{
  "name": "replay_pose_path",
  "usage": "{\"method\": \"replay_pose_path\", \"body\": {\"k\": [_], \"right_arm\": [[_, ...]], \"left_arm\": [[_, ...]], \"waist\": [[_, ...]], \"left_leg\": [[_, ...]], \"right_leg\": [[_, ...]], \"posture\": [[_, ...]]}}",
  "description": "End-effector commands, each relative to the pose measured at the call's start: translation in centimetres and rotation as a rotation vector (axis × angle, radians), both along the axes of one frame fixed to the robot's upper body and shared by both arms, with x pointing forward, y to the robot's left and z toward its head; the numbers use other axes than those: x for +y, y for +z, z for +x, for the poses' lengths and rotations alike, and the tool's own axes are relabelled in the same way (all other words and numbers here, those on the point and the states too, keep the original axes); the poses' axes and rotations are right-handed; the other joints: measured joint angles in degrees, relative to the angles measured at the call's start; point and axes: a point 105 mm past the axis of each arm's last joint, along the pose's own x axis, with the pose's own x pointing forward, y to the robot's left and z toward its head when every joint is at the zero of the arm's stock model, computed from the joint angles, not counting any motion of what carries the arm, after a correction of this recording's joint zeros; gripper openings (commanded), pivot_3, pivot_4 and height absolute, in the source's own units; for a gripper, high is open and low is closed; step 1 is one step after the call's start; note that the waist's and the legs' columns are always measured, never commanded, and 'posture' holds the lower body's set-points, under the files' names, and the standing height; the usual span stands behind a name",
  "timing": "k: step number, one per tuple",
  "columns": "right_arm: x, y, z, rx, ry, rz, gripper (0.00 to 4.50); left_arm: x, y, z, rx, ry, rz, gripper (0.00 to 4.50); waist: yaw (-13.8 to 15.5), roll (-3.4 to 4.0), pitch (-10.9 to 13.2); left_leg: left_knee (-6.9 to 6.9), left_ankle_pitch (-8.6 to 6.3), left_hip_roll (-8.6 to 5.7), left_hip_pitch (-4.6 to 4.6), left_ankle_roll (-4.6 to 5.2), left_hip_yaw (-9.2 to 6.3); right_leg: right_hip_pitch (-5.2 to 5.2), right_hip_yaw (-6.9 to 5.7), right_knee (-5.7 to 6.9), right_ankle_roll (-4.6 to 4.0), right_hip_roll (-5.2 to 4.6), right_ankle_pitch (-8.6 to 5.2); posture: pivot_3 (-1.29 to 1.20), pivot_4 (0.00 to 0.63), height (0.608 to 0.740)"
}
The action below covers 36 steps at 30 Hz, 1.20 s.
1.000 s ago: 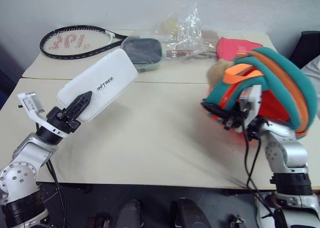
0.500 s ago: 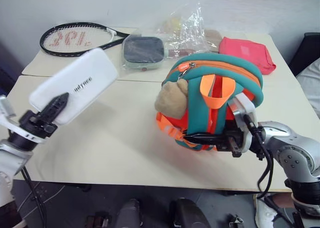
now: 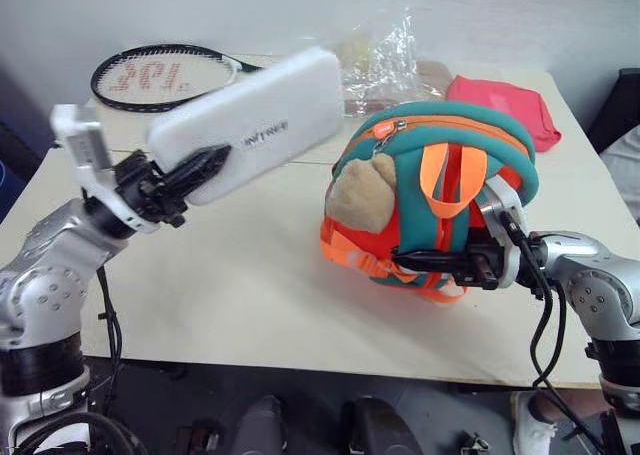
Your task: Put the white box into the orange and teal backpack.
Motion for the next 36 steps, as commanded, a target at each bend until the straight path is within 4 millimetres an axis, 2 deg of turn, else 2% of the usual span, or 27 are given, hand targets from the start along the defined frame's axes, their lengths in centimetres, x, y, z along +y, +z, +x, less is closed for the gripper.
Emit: {"method": "replay_pose_path", "body": {"k": [1, 7, 11, 13, 14, 16, 19, 21, 24, 26, 27, 30, 34, 36], "right_arm": [[-0.3, 1.0, -0.3, -0.048, -0.010, 0.003, 0.03], [-0.4, 1.1, -0.1, -0.065, -0.049, 0.013, 0.03], [-0.4, 1.1, -0.1, -0.068, -0.061, 0.018, 0.03], [-0.4, 1.0, -0.1, -0.061, -0.058, 0.023, 0.03], [-0.4, 1.0, -0.1, -0.058, -0.057, 0.024, 0.03], [-0.1, 0.7, -0.1, -0.056, -0.047, 0.025, 0.03], [0.4, 0.4, -0.1, -0.059, -0.029, 0.023, 0.03], [0.6, 0.3, -0.2, -0.062, -0.023, 0.027, 0.03], [0.9, 0.1, -0.2, -0.068, -0.021, 0.030, 0.03], [1.1, 0.0, -0.2, -0.075, -0.030, 0.035, 0.03], [1.1, 0.0, -0.2, -0.078, -0.039, 0.038, 0.03], [1.2, 0.1, -0.2, -0.082, -0.065, 0.049, 0.03], [1.1, 0.0, -0.2, -0.080, -0.106, 0.054, 0.03], [1.0, 0.2, 0.1, -0.086, -0.149, 0.074, 0.03]], "left_arm": [[-1.6, -0.7, -0.3, -0.054, -0.124, 0.135, 1.22], [-3.0, -0.4, -0.2, -0.090, -0.235, 0.151, 1.22], [-3.4, -3.5, -0.3, -0.076, -0.286, 0.394, 1.22], [-4.7, -3.8, 1.0, -0.110, -0.275, 0.457, 1.22], [-5.8, -3.7, 2.0, -0.107, -0.262, 0.473, 1.22], [-10.2, -3.1, 3.8, -0.131, -0.288, 0.492, 1.22], [-16.0, -1.7, 5.2, -0.136, -0.327, 0.455, 1.22], [-18.7, -1.7, 5.8, -0.151, -0.336, 0.481, 1.22], [-21.4, -2.9, 6.8, -0.175, -0.325, 0.526, 1.22], [-22.5, -3.4, 6.7, -0.177, -0.347, 0.509, 1.22], [-22.6, -3.3, 6.6, -0.183, -0.360, 0.483, 1.22], [-21.8, -2.1, 6.1, -0.163, -0.390, 0.364, 2.17], [-17.5, -1.3, 5.7, -0.169, -0.411, 0.312, 3.31], [-15.4, -1.3, 5.6, -0.140, -0.420, 0.320, 3.70]], "waist": [[0.00, 0.00, 0.00], [0.29, 0.00, 0.01], [0.27, 0.00, 0.00], [0.52, 0.00, 0.01], [0.77, 0.00, 0.01], [1.54, 0.00, 0.01], [2.60, 0.03, -0.01], [2.68, 0.03, -0.01], [1.61, 0.03, 0.00], [1.61, 0.03, 0.00], [1.67, 0.03, 0.00], [1.70, 0.05, 0.01], [1.26, 0.06, 0.01], [0.80, 0.07, 0.02]], "left_leg": [[-0.02, 0.00, 0.02, -0.04, -0.01, 0.00], [0.01, -0.02, 0.03, -0.19, 0.00, -0.06], [0.05, -0.03, 0.02, -0.23, 0.02, -0.08], [0.06, -0.02, 0.02, -0.22, 0.01, -0.08], [0.10, -0.01, 0.02, -0.22, 0.02, -0.11], [0.23, 0.00, 0.02, -0.23, 0.07, -0.12], [0.55, -0.07, -0.02, -0.36, 0.32, -0.26], [0.94, -0.17, -0.03, -0.68, 0.43, -0.24], [0.93, -0.20, -0.06, -0.92, 0.48, -0.02], [0.83, -0.20, -0.05, -0.94, 0.47, 0.03], [0.83, -0.19, -0.02, -0.94, 0.43, 0.03], [0.89, -0.12, -0.01, -0.96, 0.33, 0.00], [1.04, -0.01, -0.04, -0.95, 0.38, 0.02], [0.96, 0.06, -0.03, -0.94, 0.26, 0.02]], "right_leg": [[-0.02, -0.01, -0.05, 0.00, 0.02, 0.00], [-0.08, -0.07, -0.15, 0.02, 0.01, 0.01], [-0.07, -0.09, -0.19, 0.06, 0.01, 0.03], [-0.05, -0.09, -0.18, 0.06, 0.02, 0.03], [-0.04, -0.13, -0.16, 0.06, 0.02, 0.03], [-0.01, -0.12, -0.09, 0.08, 0.01, 0.04], [0.05, -0.18, -0.10, 0.31, 0.01, 0.18], [-0.09, -0.16, -0.07, 0.44, 0.00, 0.25], [-0.32, -0.01, 0.01, 0.61, 0.01, 0.36], [-0.48, -0.01, 0.05, 0.61, 0.02, 0.36], [-0.57, -0.04, 0.18, 0.61, 0.02, 0.35], [-0.66, -0.03, 0.24, 0.60, 0.01, 0.35], [-0.65, 0.07, 0.32, 0.60, -0.06, 0.35], [-0.73, 0.08, 0.41, 0.60, -0.04, 0.35]], "posture": [[0.00, 0.150, 0.740], [0.00, 0.150, 0.740], [0.00, 0.150, 0.740], [0.00, 0.150, 0.740], [0.00, 0.150, 0.740], [0.00, 0.150, 0.740], [0.00, 0.150, 0.740], [0.00, 0.150, 0.740], [0.00, 0.150, 0.740], [0.00, 0.150, 0.740], [0.00, 0.150, 0.740], [0.00, 0.150, 0.740], [0.00, 0.150, 0.740], [0.00, 0.150, 0.740]]}}
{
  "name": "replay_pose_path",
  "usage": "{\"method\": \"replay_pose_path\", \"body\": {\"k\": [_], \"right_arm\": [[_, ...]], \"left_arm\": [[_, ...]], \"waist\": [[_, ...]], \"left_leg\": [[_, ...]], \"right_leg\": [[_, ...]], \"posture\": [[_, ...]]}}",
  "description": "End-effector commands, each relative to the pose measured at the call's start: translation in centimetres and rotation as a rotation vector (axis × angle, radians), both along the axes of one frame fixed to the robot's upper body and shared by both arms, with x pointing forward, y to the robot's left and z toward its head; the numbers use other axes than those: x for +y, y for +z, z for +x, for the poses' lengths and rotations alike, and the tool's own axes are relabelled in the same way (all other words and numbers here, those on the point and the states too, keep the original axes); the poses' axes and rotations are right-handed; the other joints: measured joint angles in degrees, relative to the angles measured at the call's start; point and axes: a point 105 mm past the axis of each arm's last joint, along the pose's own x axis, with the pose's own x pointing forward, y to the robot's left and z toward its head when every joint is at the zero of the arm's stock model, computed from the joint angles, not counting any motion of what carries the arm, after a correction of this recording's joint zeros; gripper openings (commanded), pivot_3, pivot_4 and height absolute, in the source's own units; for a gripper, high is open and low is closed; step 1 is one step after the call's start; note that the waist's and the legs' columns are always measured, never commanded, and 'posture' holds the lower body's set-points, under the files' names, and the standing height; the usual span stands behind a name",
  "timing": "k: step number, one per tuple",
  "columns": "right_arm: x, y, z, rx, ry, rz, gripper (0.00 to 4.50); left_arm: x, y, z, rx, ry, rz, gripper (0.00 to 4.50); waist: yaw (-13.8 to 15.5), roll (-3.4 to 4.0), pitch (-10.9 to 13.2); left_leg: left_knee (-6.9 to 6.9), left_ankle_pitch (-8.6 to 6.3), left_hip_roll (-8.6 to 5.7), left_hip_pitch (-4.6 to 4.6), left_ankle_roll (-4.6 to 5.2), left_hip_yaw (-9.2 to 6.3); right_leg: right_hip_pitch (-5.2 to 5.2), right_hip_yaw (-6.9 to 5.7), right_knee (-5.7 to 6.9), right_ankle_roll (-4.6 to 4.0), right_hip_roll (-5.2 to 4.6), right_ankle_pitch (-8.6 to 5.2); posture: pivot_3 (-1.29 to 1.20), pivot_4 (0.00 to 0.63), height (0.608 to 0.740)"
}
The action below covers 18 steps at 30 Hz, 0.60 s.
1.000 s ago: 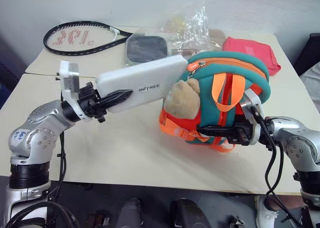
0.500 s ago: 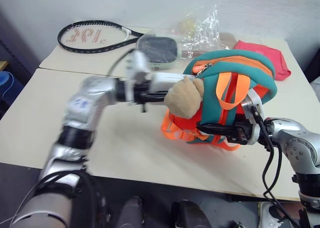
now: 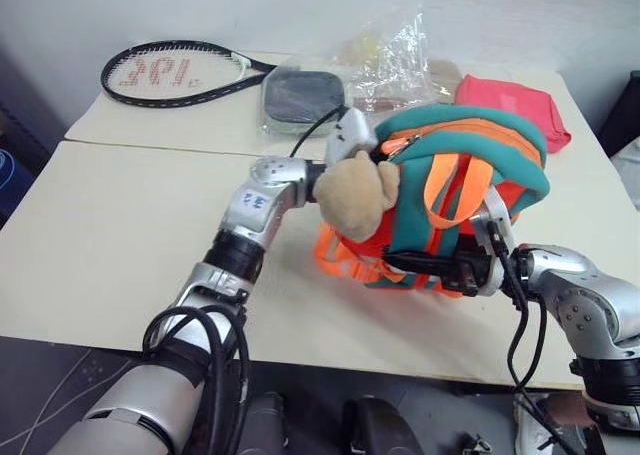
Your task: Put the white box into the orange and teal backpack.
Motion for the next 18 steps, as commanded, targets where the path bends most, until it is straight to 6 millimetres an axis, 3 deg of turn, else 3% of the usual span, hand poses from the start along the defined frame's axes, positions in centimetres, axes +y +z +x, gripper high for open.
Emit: {"method": "replay_pose_path", "body": {"k": [1, 3, 6, 12, 18], "right_arm": [[-0.3, 1.6, 0.3, -0.044, -0.067, 0.068, 0.03], [-0.5, 2.1, 0.7, -0.041, -0.108, 0.103, 0.03], [-0.6, 2.2, 1.0, -0.046, -0.127, 0.091, 0.03], [-0.4, 1.8, 1.6, -0.039, -0.146, 0.070, 0.03], [-0.4, 1.6, 1.9, -0.047, -0.167, 0.053, 0.03]], "left_arm": [[3.1, 2.3, -0.8, -0.051, -0.034, -0.043, 3.88], [5.0, 2.7, -1.0, -0.075, -0.038, -0.041, 4.45], [7.2, 3.3, -1.9, -0.083, -0.083, -0.047, 4.48], [11.4, 2.4, -4.1, -0.035, -0.098, 0.042, 4.48], [10.4, 3.6, -7.5, -0.087, -0.102, -0.082, 4.48]], "waist": [[-0.34, 0.00, 0.00], [-0.54, 0.00, 0.00], [-0.78, 0.01, 0.01], [-0.75, 0.02, 0.01], [-0.55, 0.02, 0.01]], "left_leg": [[-0.03, 0.02, 0.01, 0.00, -0.03, 0.00], [-0.08, 0.05, 0.04, 0.00, -0.09, -0.03], [-0.08, 0.05, 0.03, -0.02, -0.09, -0.02], [-0.07, 0.03, 0.01, -0.03, -0.05, -0.03], [-0.02, -0.01, 0.00, -0.11, 0.03, -0.13]], "right_leg": [[-0.05, 0.00, 0.04, -0.01, 0.01, -0.01], [-0.09, -0.04, 0.07, -0.05, 0.04, -0.03], [-0.11, -0.04, 0.17, -0.05, 0.03, -0.03], [-0.08, -0.02, 0.22, -0.05, 0.01, -0.03], [-0.06, -0.03, 0.21, -0.05, -0.03, -0.03]], "posture": [[0.00, 0.150, 0.740], [0.00, 0.150, 0.740], [0.00, 0.150, 0.740], [0.00, 0.150, 0.740], [0.00, 0.150, 0.740]]}}
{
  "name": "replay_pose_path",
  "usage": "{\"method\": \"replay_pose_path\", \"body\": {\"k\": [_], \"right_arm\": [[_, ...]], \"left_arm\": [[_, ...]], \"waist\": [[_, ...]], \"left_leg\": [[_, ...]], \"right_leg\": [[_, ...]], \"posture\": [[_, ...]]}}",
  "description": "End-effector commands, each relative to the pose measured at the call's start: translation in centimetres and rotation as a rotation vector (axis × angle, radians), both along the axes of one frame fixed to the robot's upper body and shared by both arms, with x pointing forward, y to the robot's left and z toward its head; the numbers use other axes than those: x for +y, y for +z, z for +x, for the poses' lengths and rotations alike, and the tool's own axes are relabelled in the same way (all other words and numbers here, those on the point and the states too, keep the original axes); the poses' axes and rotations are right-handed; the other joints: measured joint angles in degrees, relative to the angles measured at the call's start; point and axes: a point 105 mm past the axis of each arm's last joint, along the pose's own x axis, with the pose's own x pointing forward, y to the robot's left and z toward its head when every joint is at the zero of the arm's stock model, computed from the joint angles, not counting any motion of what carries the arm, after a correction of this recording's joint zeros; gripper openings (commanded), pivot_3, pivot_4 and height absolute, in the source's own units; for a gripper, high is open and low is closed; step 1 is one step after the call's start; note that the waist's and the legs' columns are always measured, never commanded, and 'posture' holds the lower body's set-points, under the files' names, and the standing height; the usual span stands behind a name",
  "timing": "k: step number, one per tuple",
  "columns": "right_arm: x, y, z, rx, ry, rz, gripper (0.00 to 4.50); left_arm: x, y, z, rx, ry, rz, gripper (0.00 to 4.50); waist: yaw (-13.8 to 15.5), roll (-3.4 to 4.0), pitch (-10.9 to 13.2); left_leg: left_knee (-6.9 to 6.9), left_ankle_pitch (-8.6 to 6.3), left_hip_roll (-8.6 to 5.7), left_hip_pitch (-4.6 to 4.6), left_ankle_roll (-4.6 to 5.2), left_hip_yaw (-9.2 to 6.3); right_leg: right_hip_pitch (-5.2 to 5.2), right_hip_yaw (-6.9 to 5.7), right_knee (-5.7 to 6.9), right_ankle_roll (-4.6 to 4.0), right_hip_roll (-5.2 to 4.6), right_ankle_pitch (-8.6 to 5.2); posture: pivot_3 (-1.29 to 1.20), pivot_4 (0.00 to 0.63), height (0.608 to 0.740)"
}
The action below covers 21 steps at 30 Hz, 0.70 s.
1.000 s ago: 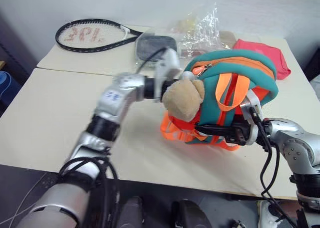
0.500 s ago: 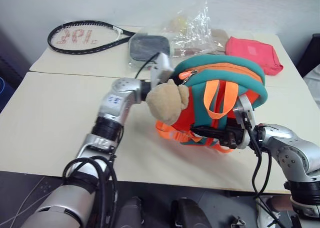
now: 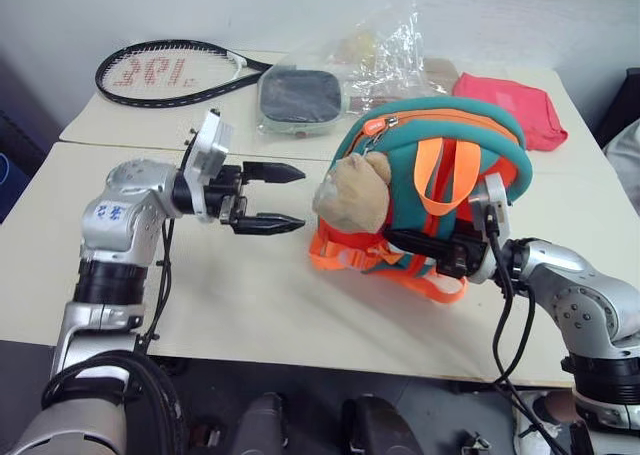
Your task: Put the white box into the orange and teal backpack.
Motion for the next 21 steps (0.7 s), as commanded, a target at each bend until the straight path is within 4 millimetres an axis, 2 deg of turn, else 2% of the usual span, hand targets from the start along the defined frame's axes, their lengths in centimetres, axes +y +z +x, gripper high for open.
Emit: {"method": "replay_pose_path", "body": {"k": [1, 6, 8, 12, 17, 21], "right_arm": [[-0.2, 0.5, 0.0, -0.035, -0.010, -0.001, 0.03], [-0.1, 0.1, 0.2, -0.032, -0.004, -0.016, 0.03], [0.0, 0.3, 0.0, -0.028, 0.019, 0.008, 0.03], [0.0, 0.3, 0.1, -0.033, 0.017, 0.008, 0.03], [0.0, 0.5, 0.2, -0.044, 0.014, 0.024, 0.03], [-0.1, 0.5, 0.3, -0.050, 0.005, 0.029, 0.03]], "left_arm": [[-1.4, 2.4, -2.2, -0.099, -0.007, -0.091, 4.48], [-3.1, 2.6, -2.9, -0.111, 0.019, -0.162, 4.48], [-3.4, 2.3, -3.1, -0.104, 0.016, -0.182, 4.11], [-4.0, 0.7, -3.2, -0.093, 0.003, -0.151, 2.98], [-4.5, -0.6, -2.2, -0.115, 0.055, -0.108, 1.55], [-3.9, -0.3, -1.8, -0.116, 0.066, -0.099, 0.50]], "waist": [[0.05, 0.00, 0.00], [-0.09, 0.00, 0.00], [-0.16, 0.00, 0.00], [-0.20, 0.01, -0.01], [-0.11, 0.01, -0.01], [-0.11, 0.01, -0.01]], "left_leg": [[0.00, -0.01, -0.01, 0.00, 0.02, 0.00], [0.02, 0.00, -0.02, 0.04, 0.01, -0.01], [0.02, 0.00, -0.02, 0.06, 0.00, 0.00], [-0.03, 0.02, 0.00, 0.09, -0.02, 0.02], [0.01, 0.01, -0.02, 0.09, -0.01, 0.02], [0.00, 0.01, -0.02, 0.09, -0.01, 0.02]], "right_leg": [[0.01, 0.01, -0.01, 0.00, -0.01, 0.00], [0.06, 0.01, -0.01, 0.00, 0.01, 0.00], [0.06, 0.01, -0.01, 0.00, 0.02, 0.00], [0.06, 0.01, -0.01, 0.00, 0.04, 0.00], [0.08, 0.02, -0.06, 0.00, 0.03, 0.00], [0.08, 0.02, -0.05, 0.00, 0.03, 0.00]], "posture": [[0.00, 0.150, 0.740], [0.00, 0.150, 0.740], [0.00, 0.150, 0.740], [0.00, 0.150, 0.740], [0.00, 0.150, 0.740], [0.00, 0.150, 0.740]]}}
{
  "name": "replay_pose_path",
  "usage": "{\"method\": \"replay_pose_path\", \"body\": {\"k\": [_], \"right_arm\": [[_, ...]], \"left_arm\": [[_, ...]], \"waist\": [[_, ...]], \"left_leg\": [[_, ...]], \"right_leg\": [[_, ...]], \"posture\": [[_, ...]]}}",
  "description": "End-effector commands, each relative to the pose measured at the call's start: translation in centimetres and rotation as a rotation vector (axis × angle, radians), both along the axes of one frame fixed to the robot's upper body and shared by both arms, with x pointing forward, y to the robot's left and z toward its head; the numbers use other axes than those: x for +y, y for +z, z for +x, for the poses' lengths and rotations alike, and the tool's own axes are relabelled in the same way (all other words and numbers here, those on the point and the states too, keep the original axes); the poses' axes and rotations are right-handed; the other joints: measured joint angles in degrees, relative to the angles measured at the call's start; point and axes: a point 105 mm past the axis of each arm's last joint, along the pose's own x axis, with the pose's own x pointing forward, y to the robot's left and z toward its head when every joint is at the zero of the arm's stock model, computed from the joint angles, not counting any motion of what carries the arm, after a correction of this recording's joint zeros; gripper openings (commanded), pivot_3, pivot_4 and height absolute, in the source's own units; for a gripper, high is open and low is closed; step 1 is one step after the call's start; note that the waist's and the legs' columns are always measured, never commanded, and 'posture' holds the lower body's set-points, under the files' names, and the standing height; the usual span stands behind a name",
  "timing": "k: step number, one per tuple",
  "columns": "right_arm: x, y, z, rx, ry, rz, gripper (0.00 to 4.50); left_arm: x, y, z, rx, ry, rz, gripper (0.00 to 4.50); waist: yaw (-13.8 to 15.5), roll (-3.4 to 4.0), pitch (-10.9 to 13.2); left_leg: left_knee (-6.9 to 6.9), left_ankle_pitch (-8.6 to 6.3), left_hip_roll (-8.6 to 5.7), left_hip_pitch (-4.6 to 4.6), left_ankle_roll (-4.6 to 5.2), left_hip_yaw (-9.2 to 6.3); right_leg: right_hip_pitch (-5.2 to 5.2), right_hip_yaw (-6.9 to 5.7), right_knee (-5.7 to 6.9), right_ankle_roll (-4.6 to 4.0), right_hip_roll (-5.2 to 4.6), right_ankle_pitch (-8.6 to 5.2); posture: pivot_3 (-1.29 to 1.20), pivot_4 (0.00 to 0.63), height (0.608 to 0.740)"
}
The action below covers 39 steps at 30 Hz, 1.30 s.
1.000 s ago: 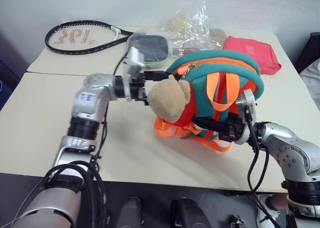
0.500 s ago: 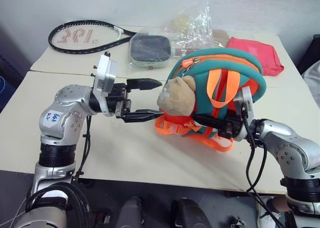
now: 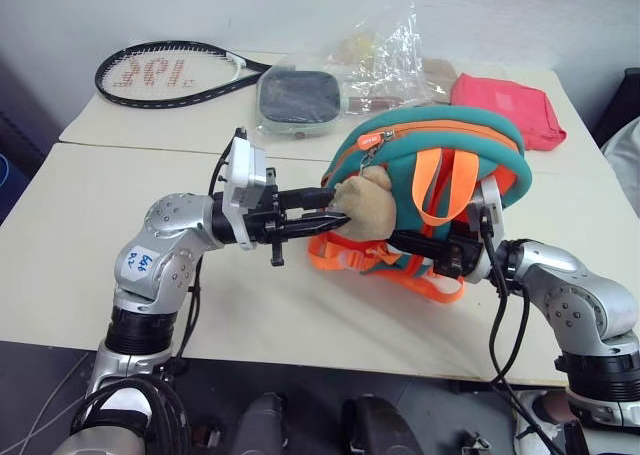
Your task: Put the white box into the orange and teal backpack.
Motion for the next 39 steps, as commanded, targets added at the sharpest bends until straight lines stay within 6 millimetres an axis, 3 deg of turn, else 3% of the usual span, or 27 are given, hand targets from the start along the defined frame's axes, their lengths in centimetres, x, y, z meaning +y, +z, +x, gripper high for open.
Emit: {"method": "replay_pose_path", "body": {"k": [1, 5, 8, 12, 14, 18, 21, 27, 30, 32, 36, 39], "right_arm": [[-0.1, 1.1, 0.0, -0.056, -0.004, 0.023, 0.03], [-0.3, 1.0, -0.1, -0.059, -0.020, 0.029, 0.03], [-0.6, 0.8, -0.3, -0.059, -0.038, 0.029, 0.03], [-0.9, 0.5, -0.6, -0.053, -0.061, 0.041, 0.03], [-0.9, 0.4, -0.8, -0.045, -0.071, 0.053, 0.03], [-0.7, 0.0, -1.1, -0.019, -0.077, 0.085, 0.03], [-0.5, -0.2, -1.3, -0.018, -0.083, 0.096, 0.03], [-0.4, 0.0, -1.3, -0.036, -0.103, 0.117, 0.03], [-0.7, 0.6, -1.1, -0.060, -0.117, 0.136, 0.03], [-1.1, 1.2, -1.0, -0.081, -0.125, 0.144, 0.03], [-1.9, 2.1, -0.8, -0.101, -0.133, 0.147, 0.03], [-2.3, 2.3, -0.6, -0.107, -0.145, 0.144, 0.03]], "left_arm": [[1.3, 0.5, 0.7, -0.030, 0.042, 0.045, 0.37], [6.7, 2.5, 3.1, 0.018, 0.199, 0.076, 0.34], [9.7, 2.3, 4.1, 0.090, 0.289, 0.171, 0.34], [13.5, -3.4, 6.3, 0.167, 0.468, 0.500, 0.34], [12.4, -5.1, 7.4, 0.222, 0.472, 0.439, 0.34], [7.3, -9.3, 8.2, 0.275, 0.391, 0.364, 0.34], [4.1, -11.0, 8.0, 0.263, 0.347, 0.294, 0.34], [1.3, -9.2, 6.3, 0.256, 0.278, 0.117, 0.34], [1.5, -5.6, 5.5, 0.245, 0.240, -0.018, 0.34], [2.0, -3.9, 5.3, 0.185, 0.229, -0.019, 0.34], [3.2, 0.4, 6.6, 0.109, 0.288, -0.117, 0.34], [4.0, 2.0, 8.4, 0.112, 0.379, -0.148, 0.34]], "waist": [[-0.11, 0.00, 0.00], [-0.41, 0.01, 0.00], [-0.30, 0.01, -0.01], [-0.14, 0.04, -0.02], [-0.01, 0.04, -0.02], [1.29, 0.04, -0.03], [1.43, 0.03, -0.04], [1.40, 0.03, -0.04], [1.38, 0.03, -0.04], [1.30, 0.03, -0.04], [1.33, 0.03, -0.03], [1.33, 0.03, -0.04]], "left_leg": [[0.00, 0.00, 0.00, 0.00, 0.00, 0.00], [-0.04, 0.04, 0.05, 0.05, -0.08, 0.02], [-0.11, 0.06, 0.06, 0.07, -0.11, 0.04], [-0.10, 0.02, 0.00, 0.06, -0.03, 0.06], [-0.08, 0.00, -0.02, 0.07, 0.00, 0.07], [0.05, -0.06, -0.04, -0.02, 0.13, 0.04], [0.10, -0.09, -0.05, -0.05, 0.17, 0.05], [0.17, -0.08, -0.05, -0.02, 0.15, 0.04], [0.15, -0.08, -0.05, -0.02, 0.15, 0.04], [0.13, -0.07, -0.05, -0.04, 0.14, 0.03], [0.14, -0.05, -0.05, -0.02, 0.10, 0.03], [0.11, -0.05, -0.05, -0.02, 0.09, 0.03]], "right_leg": [[0.00, 0.00, 0.00, 0.00, 0.00, 0.00], [-0.06, 0.02, 0.00, 0.00, 0.06, 0.00], [-0.11, 0.04, 0.05, -0.03, 0.07, -0.02], [-0.08, 0.05, 0.07, -0.03, 0.01, -0.02], [-0.07, 0.06, 0.04, -0.04, -0.02, -0.02], [-0.06, 0.03, 0.07, -0.03, -0.06, -0.02], [-0.07, 0.03, 0.15, -0.02, -0.08, -0.01], [-0.03, 0.02, 0.10, -0.02, -0.08, -0.01], [-0.04, 0.03, 0.12, -0.02, -0.08, -0.01], [-0.05, 0.02, 0.13, -0.02, -0.07, -0.01], [-0.06, 0.01, 0.10, -0.02, -0.05, -0.01], [-0.05, 0.00, 0.10, -0.02, -0.05, -0.01]], "posture": [[0.00, 0.150, 0.740], [0.00, 0.150, 0.740], [0.00, 0.150, 0.740], [0.00, 0.150, 0.740], [0.00, 0.150, 0.740], [0.00, 0.150, 0.740], [0.00, 0.150, 0.740], [0.00, 0.150, 0.740], [0.00, 0.150, 0.740], [0.00, 0.150, 0.740], [0.00, 0.150, 0.740], [0.00, 0.150, 0.740]]}}
